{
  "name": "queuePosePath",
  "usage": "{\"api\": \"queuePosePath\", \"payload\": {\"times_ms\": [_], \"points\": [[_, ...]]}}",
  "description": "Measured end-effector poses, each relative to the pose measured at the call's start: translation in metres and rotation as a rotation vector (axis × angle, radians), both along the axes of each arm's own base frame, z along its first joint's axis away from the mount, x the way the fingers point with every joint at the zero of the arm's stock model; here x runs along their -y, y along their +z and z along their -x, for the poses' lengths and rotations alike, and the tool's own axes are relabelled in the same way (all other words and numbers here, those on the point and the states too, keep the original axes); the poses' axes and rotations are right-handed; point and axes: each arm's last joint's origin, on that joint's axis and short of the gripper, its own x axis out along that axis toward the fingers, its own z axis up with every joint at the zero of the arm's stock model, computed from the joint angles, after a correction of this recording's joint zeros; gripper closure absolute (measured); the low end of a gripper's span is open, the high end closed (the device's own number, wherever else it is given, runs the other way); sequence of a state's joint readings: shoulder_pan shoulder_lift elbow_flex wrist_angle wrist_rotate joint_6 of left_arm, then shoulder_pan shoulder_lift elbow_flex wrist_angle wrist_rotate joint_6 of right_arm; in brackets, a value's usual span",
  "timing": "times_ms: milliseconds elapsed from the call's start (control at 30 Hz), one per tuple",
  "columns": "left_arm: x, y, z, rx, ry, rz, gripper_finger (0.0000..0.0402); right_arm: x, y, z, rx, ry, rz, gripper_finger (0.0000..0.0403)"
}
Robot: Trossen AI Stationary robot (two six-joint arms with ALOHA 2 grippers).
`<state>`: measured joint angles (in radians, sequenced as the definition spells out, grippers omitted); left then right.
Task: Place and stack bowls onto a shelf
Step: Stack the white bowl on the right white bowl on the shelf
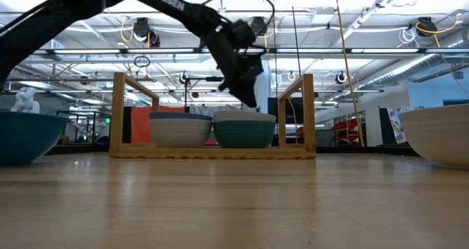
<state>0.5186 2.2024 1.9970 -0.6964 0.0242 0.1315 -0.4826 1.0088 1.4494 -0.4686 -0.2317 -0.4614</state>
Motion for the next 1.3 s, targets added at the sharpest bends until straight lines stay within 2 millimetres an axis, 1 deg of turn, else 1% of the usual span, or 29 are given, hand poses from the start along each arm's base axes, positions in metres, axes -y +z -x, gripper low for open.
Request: {"api": "queuePosePath", "payload": {"times_ms": [100,167,233,333,433,567,633,667,767,900,1133,1300], "points": [[0.004,0.03,0.006,0.061,-0.002,-0.039,0.0323,0.001,0.0,0.0,-0.003,-0.016,0.009,0.03],[0.009,0.056,0.014,0.112,0.002,-0.061,0.0323,0.002,0.0,0.001,-0.011,-0.064,0.03,0.03],[0.019,0.082,0.024,0.161,-0.006,-0.089,0.0323,0.003,-0.001,0.002,-0.032,-0.126,0.045,0.03],[0.042,0.127,0.045,0.22,-0.053,-0.146,0.0323,0.005,-0.006,0.005,-0.095,-0.225,0.053,0.03],[0.068,0.161,0.068,0.237,-0.095,-0.197,0.0323,0.005,-0.014,0.009,-0.192,-0.291,0.039,0.03],[0.098,0.195,0.099,0.247,-0.103,-0.244,0.0323,0.002,-0.024,0.017,-0.284,-0.302,-0.032,0.03],[0.112,0.206,0.113,0.243,-0.106,-0.257,0.0323,-0.001,-0.028,0.021,-0.316,-0.309,-0.08,0.03],[0.118,0.211,0.12,0.239,-0.105,-0.261,0.0323,-0.002,-0.03,0.024,-0.332,-0.315,-0.105,0.03],[0.133,0.217,0.136,0.191,-0.101,-0.265,0.0323,-0.004,-0.037,0.03,-0.404,-0.368,-0.163,0.03],[0.147,0.22,0.149,0.149,-0.097,-0.247,0.0323,-0.007,-0.049,0.039,-0.542,-0.417,-0.24,0.03],[0.161,0.215,0.156,0.074,-0.118,-0.188,0.0323,-0.017,-0.069,0.057,-0.758,-0.507,-0.477,0.03],[0.169,0.213,0.156,0.051,-0.141,-0.172,0.0323,-0.026,-0.078,0.064,-0.877,-0.457,-0.711,0.03]]}}
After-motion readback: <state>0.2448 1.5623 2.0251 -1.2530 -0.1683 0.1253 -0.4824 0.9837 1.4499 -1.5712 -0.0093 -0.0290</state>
